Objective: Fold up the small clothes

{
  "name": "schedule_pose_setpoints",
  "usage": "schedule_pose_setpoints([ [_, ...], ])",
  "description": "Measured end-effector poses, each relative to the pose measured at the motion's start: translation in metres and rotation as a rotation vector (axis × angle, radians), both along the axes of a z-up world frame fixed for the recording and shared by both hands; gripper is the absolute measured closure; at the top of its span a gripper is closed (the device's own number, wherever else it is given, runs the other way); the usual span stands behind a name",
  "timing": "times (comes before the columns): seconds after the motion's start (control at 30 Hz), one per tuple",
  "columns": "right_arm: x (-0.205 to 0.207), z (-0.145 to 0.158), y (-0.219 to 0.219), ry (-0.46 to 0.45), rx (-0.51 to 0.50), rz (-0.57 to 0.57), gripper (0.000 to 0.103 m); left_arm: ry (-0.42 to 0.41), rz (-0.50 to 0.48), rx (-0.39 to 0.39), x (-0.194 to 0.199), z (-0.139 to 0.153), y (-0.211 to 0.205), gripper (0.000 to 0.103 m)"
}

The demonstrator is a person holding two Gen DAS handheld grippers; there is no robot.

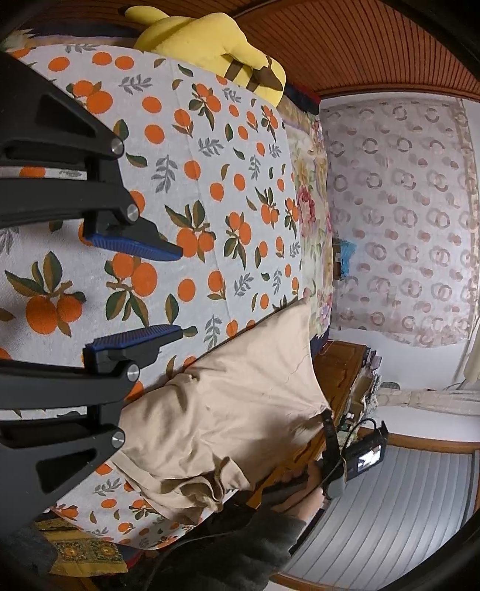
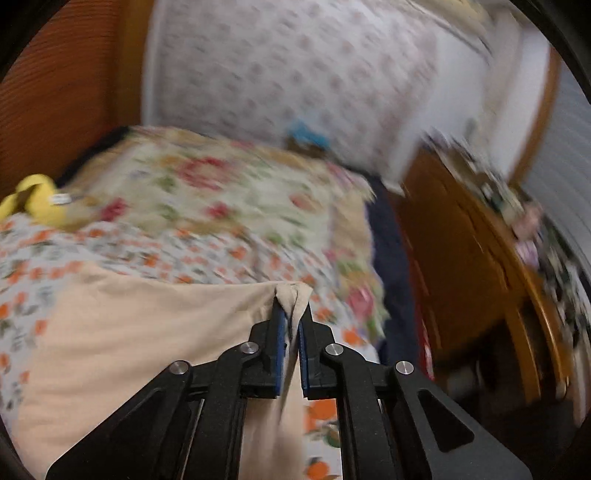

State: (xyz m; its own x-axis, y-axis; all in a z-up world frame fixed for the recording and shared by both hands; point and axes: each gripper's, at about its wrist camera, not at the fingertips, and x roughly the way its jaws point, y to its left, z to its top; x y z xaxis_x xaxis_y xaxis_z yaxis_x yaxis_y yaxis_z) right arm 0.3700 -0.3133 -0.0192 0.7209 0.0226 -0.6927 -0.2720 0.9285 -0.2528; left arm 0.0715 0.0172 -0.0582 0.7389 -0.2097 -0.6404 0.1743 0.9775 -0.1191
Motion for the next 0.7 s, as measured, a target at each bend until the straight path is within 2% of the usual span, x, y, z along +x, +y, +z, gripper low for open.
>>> schedule_pose_setpoints([
  [0.07, 0.005, -0.008, -0.01, 0.026, 0.009, -0.039, 0.088, 0.003, -0.009, 0.005, 0.0, -0.001, -0.004, 0.068],
  [0.17, -0.004, -0.012, -0.014, 0.035, 0.021, -0.024, 0.077, 0.007, -0.017, 0.003, 0.002, -0.002, -0.009, 0.068],
  [0.3, -0.033, -0.005, -0.021, 0.041, 0.083, 0.029, 0.073, 0.003, -0.036, -0.002, 0.003, -0.002, -0.018, 0.068],
  [0.43, -0.076, 0.0, -0.025, 0.029, 0.132, 0.089, 0.062, 0.005, -0.059, -0.005, 0.003, -0.003, -0.028, 0.068],
  [0.5, -0.105, -0.001, -0.027, 0.031, 0.152, 0.121, 0.061, 0.007, -0.067, -0.006, 0.003, -0.003, -0.033, 0.068],
  [0.6, -0.139, -0.006, -0.024, 0.033, 0.122, 0.128, 0.06, 0.012, -0.081, -0.008, 0.005, -0.004, -0.04, 0.068],
  [0.7, -0.166, -0.011, -0.022, 0.048, 0.164, 0.173, 0.06, 0.015, -0.095, -0.004, 0.004, -0.006, -0.047, 0.068],
])
